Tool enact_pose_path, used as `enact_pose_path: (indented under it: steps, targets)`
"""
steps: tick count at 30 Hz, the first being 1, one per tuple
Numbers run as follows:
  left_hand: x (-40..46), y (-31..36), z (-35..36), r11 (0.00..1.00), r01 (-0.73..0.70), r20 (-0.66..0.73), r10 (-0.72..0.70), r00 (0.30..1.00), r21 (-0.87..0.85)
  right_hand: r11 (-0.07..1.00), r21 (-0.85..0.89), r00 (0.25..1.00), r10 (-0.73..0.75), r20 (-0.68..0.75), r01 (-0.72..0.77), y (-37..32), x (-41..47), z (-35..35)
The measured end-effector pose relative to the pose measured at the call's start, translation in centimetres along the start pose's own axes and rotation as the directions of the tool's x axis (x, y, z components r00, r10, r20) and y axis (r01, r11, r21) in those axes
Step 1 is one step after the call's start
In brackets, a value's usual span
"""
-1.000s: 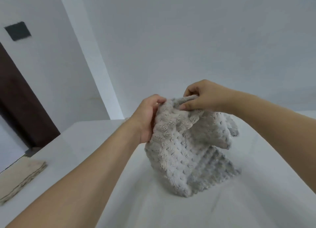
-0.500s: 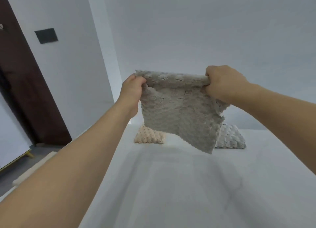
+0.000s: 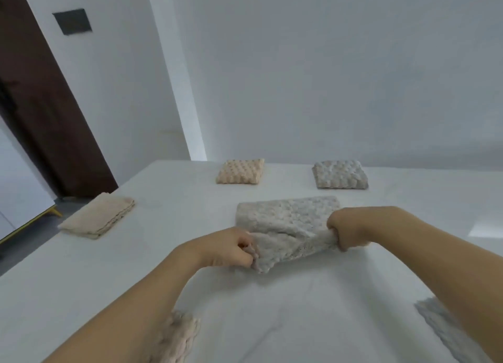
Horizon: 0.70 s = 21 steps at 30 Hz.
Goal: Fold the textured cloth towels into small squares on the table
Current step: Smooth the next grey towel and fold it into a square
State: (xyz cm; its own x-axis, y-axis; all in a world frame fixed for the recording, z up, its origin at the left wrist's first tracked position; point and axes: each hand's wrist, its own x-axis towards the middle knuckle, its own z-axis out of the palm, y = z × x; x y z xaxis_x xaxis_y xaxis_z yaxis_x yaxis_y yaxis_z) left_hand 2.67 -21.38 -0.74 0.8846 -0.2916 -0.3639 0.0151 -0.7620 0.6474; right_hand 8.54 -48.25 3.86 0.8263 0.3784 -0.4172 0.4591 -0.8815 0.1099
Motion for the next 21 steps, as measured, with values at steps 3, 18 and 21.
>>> enact_pose_path:
  steps: [3, 18, 21]
  targets:
    - [-3.0, 0.4, 1.7, 0.994, 0.004, 0.001, -0.004, 1.0, 0.112, 0.999, -0.007, 0.992, 0.051, 0.115, -0.051, -1.2, -2.3, 2.3]
    - [0.1, 3.4, 3.1, 0.948, 0.049, -0.461, 0.107, 0.881, 0.315, 0.919, 0.393, 0.95, 0.136, -0.282, -0.015, -3.1, -0.6, 3.6]
    - [4.6, 3.9, 3.8, 0.953, 0.022, -0.541, 0.153, 0.827, 0.303, 0.874, 0.482, 0.909, 0.152, -0.388, 0.059, -4.2, 2.8, 4.4]
